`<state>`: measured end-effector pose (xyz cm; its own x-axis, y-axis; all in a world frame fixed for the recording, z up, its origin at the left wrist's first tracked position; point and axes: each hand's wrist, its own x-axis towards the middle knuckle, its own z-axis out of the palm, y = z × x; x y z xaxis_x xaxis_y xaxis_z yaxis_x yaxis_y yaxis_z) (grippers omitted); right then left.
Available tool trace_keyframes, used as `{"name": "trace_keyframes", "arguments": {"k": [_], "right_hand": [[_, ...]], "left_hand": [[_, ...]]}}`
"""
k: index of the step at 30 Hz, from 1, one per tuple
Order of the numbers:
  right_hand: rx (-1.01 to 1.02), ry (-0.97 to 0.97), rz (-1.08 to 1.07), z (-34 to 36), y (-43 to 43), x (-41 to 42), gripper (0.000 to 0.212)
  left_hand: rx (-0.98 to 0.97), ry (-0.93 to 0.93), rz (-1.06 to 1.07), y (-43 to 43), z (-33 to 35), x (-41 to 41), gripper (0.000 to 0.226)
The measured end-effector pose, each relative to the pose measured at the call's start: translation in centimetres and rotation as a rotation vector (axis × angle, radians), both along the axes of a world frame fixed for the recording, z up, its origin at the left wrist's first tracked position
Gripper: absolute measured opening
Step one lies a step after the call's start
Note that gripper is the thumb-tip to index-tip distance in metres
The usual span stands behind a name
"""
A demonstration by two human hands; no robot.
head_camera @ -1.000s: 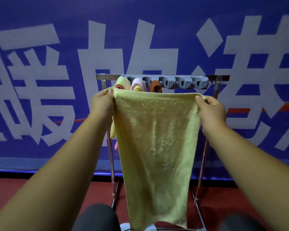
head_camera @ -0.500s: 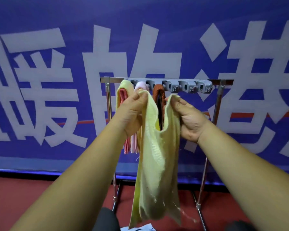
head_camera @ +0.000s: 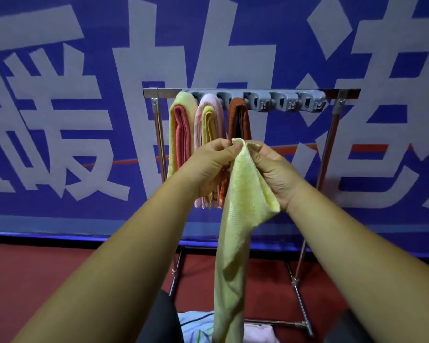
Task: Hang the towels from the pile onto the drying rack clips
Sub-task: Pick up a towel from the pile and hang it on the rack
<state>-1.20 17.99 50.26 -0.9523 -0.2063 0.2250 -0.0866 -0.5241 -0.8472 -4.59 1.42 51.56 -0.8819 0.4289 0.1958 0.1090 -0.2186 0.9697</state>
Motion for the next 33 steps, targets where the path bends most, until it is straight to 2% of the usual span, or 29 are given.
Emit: {"name": "trace_keyframes", "arguments": {"k": [1,3,8,11,14,17,19,23,31,33], "right_hand": [[0.008,-0.002,0.0,-0.3,0.1,-0.2,0.03],[0.03,-0.007,0.001,-0.8,0.4,-0.5,0.034],[0.07,-0.048,-0.064,-2.1,0.5,-0.8,0.024],[0.193,-0.019,-0.127,-2.6,0.7,-1.1,0.029],[0.353,0.027,-0.258,-2.9,0.5,-1.2,0.025],[0.527,0.051,-0.483,-3.2,0.2,-1.5,0.02],[0.636,0.05,-0.578,-3.6,0.2,-1.9,0.023],[0.684,0.059,-0.595,-3.9,0.0,-2.1,0.035],[0.657,0.052,-0.59,-4.2,-0.5,-2.9,0.022],[0.672,0.069,-0.618,-4.3,-0.6,-3.1,0.022]], "left_hand": [[-0.021,-0.004,0.0,-0.1,-0.1,-0.1,0.049],[-0.075,0.001,0.015,-0.4,-0.4,-0.6,0.032],[-0.078,-0.002,-0.043,-1.3,-0.9,-1.5,0.018],[-0.078,-0.013,-0.062,-1.9,-1.1,-1.7,0.006],[-0.087,-0.028,-0.057,-2.0,-1.7,-1.8,0.013],[-0.086,-0.032,-0.041,-1.9,-2.0,-1.7,0.023],[-0.086,-0.025,-0.007,-1.9,-2.1,-1.7,0.028],[-0.15,0.0,0.056,-1.9,-2.9,-2.0,0.037],[-0.431,0.12,0.12,-0.5,-5.5,-1.2,0.072],[-0.514,0.158,0.142,0.1,-6.5,-0.6,0.07]]}}
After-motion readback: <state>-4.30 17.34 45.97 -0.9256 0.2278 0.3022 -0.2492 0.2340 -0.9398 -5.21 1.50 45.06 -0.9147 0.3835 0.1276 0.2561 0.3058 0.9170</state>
